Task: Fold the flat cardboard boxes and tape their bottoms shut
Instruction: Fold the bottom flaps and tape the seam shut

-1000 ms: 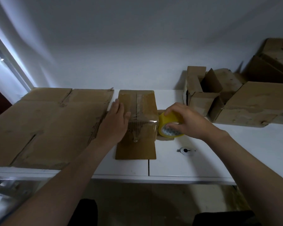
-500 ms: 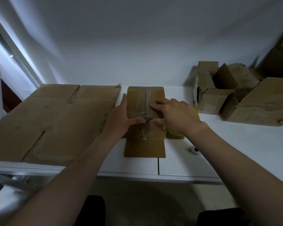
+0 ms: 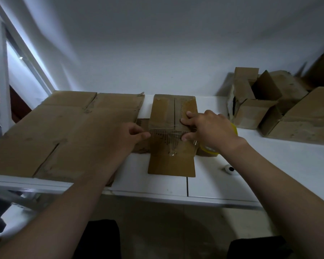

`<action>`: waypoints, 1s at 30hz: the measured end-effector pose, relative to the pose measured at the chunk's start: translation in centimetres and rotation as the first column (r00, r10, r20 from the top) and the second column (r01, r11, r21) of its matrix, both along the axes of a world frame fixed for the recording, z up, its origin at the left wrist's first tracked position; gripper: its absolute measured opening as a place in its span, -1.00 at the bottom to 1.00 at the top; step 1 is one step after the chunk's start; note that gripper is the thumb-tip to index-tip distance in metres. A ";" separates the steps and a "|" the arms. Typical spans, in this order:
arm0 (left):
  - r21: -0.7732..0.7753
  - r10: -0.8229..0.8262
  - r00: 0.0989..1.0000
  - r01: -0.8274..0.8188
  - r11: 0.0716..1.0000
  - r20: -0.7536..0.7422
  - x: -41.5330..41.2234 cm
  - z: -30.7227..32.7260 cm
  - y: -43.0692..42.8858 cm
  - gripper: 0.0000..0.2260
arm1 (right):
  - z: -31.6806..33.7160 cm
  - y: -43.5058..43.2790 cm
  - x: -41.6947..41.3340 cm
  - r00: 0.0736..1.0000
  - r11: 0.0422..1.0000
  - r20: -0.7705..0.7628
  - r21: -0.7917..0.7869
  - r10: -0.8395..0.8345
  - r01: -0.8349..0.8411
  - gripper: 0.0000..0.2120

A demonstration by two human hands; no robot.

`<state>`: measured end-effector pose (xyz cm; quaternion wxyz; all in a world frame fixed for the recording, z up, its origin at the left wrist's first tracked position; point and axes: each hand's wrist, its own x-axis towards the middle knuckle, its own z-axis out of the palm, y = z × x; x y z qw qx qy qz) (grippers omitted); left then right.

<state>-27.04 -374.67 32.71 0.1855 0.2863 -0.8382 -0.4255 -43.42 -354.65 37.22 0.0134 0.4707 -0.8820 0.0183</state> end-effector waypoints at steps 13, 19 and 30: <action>-0.314 0.085 0.996 -0.091 0.945 -0.031 -0.1 0.4 3.0 -0.93 | 0.0 0.2 0.3 1.000 1.000 0.009 -0.018 -0.004 0.004 -0.41; 0.012 0.144 0.990 -0.144 0.990 -0.001 -0.3 1.3 3.4 -0.88 | 0.1 0.2 0.3 0.999 1.000 0.032 -0.026 -0.006 0.007 -0.42; 0.035 0.081 0.996 -0.082 0.996 0.042 -1.2 0.5 4.6 -0.86 | -0.2 -0.1 0.7 0.997 1.000 -0.081 -0.013 0.018 -0.019 -0.50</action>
